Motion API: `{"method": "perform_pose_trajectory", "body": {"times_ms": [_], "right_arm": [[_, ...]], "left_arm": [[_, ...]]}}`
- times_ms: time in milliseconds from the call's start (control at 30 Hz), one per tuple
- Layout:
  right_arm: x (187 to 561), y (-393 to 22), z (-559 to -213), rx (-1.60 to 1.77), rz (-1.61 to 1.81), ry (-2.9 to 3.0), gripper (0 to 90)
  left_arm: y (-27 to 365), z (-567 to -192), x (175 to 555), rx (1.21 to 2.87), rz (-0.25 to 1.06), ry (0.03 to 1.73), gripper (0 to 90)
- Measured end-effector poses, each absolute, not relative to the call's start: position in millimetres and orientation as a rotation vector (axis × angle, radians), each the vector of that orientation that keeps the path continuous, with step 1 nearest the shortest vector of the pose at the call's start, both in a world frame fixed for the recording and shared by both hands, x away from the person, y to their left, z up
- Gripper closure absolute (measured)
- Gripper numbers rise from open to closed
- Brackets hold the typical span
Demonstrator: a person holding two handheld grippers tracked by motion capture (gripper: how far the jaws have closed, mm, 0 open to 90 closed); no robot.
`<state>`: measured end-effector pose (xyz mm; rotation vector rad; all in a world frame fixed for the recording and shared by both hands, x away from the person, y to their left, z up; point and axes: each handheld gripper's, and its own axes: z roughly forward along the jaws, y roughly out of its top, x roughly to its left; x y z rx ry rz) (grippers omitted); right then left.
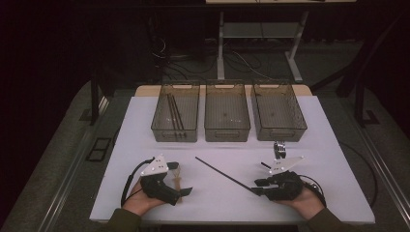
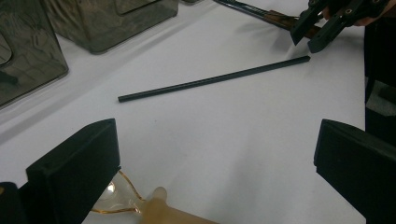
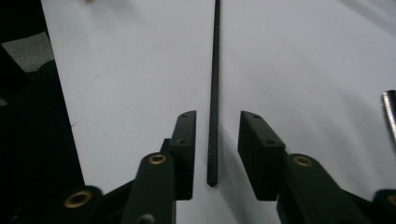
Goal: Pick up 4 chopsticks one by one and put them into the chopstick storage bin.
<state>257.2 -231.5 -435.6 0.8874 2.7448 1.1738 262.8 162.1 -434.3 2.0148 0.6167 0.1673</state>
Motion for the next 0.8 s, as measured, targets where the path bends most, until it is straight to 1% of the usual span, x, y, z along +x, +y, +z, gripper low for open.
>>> {"method": "perform_pose_trajectory", "body": {"times_ms": [200,600,800], "right_arm": [[255.8,-225.9,-439.5,0.857,1.106,2.773,75.8],[253.8,-221.4,-443.8,0.802,1.024,2.764,83.6],[255.3,-223.1,-444.6,0.821,1.042,2.767,84.2]], "left_arm": [[161.7,-434.0,262.5,2.015,0.168,0.612,0.0],[160.4,-434.4,262.5,2.02,0.166,0.609,0.0],[160.3,-434.3,262.5,2.023,0.165,0.608,0.0]]}}
